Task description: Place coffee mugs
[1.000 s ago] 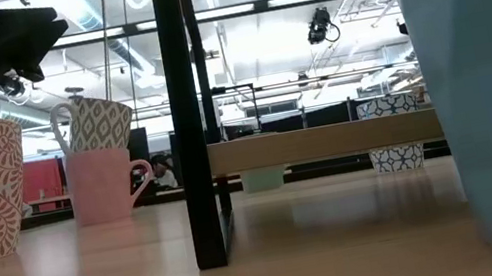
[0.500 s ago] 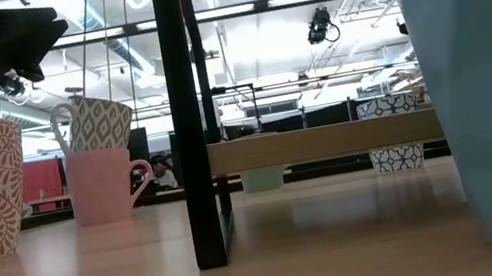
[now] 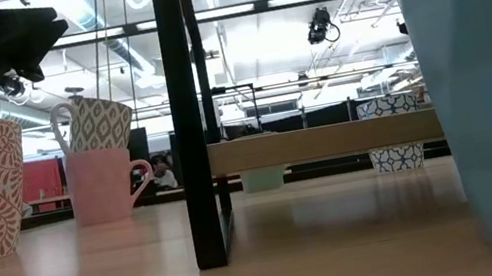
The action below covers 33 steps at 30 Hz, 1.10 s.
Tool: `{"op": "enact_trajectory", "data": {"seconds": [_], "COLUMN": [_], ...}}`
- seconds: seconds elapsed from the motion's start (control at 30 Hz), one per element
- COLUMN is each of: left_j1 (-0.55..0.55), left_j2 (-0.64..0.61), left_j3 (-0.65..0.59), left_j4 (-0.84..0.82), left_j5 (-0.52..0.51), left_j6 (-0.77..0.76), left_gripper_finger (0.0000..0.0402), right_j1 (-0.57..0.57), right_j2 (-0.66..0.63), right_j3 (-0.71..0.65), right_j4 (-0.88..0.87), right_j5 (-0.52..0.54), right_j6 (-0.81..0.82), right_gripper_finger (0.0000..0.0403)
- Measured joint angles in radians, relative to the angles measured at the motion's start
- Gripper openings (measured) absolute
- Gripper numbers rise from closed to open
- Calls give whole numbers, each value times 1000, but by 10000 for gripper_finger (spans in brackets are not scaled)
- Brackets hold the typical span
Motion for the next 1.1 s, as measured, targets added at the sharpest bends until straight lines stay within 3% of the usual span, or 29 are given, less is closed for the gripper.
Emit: {"op": "enact_trajectory", "data": {"seconds": [0.5, 0.9, 1.1], "left_j1": [0, 0, 0], "left_j2": [0, 0, 0], "left_j3": [0, 0, 0], "left_j4": [0, 0, 0], "left_j5": [0, 0, 0], "left_j6": [0, 0, 0], "left_gripper_finger": [155, 155, 155], "right_j1": [0, 0, 0], "right_j2": [0, 0, 25], "right_j3": [0, 12, 110], "right_j4": [122, 186, 187], "right_j5": [22, 62, 106], "right_j6": [208, 297, 275], "right_gripper_finger": [147, 237, 246]}}
